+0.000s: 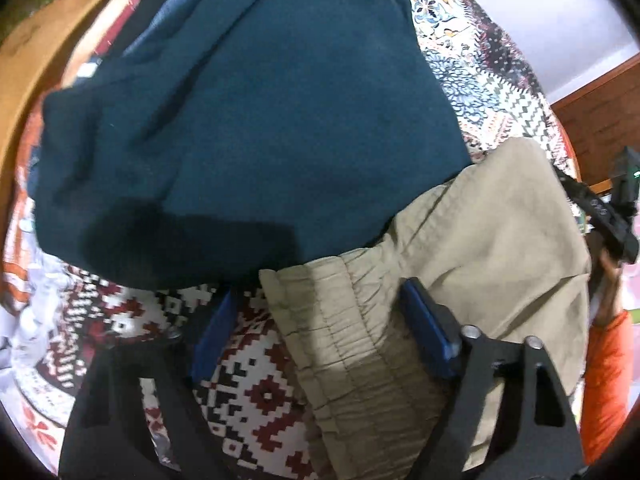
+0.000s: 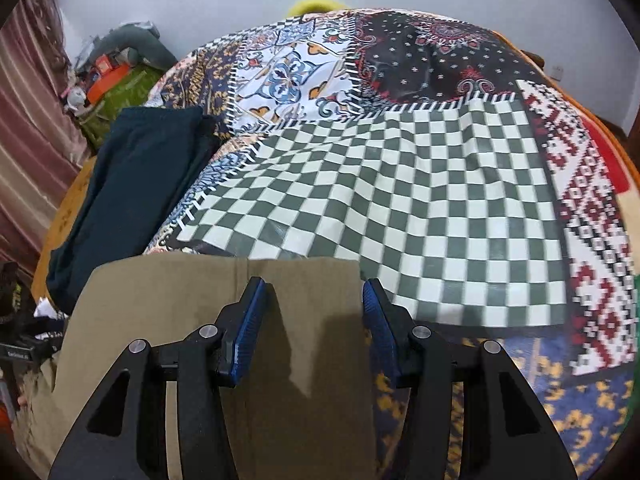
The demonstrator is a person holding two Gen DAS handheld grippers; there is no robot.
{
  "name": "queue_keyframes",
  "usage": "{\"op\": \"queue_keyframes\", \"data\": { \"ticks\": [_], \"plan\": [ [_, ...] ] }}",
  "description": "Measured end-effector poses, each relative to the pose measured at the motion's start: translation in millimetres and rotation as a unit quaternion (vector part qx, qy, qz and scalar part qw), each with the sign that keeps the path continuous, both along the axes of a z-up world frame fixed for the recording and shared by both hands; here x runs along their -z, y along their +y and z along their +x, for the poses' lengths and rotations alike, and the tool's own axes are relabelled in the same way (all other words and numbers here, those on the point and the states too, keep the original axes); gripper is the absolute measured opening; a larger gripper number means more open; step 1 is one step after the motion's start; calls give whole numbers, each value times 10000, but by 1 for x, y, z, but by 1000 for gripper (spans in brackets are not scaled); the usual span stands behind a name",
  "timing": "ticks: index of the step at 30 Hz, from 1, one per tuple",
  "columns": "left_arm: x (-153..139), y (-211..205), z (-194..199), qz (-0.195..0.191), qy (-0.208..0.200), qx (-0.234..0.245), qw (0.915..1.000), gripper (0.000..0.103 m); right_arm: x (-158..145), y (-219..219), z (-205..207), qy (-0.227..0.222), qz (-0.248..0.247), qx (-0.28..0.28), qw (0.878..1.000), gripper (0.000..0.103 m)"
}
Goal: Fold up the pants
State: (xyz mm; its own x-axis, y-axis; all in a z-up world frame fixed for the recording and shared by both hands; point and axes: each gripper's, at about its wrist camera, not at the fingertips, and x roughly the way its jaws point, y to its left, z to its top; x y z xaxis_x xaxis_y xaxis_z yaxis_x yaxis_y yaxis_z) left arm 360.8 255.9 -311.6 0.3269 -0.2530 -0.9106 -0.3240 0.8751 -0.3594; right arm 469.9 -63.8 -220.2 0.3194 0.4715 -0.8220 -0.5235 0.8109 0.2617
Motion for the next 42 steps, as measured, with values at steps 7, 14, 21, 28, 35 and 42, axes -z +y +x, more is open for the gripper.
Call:
{"op": "queue_keyframes", "data": {
  "ticks": [7,14,21,28,35,42],
  "plan": [
    [-10,-6,-5,70,-141,-39,9999,55,-8,8,-12,-317,-208,-254,9990,8],
    [-53,-11,-14,949,-524,43,9941,42,-43,1,-23,-737,-130,-179,9970,4],
    [-137,-15,-19,1433,-1388,-17,9799,42,-120,-12,-31,-1478,181,75,9888,4],
    [-193,-38,-27,1831,-1944,151,9636,42,-191,-29,-59,-2159,525,285,9746,4],
    [-197,-58,-59,1741,-2036,429,9625,42,-196,-60,-110,-2168,614,199,9741,4],
    [-196,-77,-101,1693,-2091,668,9608,42,-190,-92,-169,-2090,637,162,9757,4]
  ]
}}
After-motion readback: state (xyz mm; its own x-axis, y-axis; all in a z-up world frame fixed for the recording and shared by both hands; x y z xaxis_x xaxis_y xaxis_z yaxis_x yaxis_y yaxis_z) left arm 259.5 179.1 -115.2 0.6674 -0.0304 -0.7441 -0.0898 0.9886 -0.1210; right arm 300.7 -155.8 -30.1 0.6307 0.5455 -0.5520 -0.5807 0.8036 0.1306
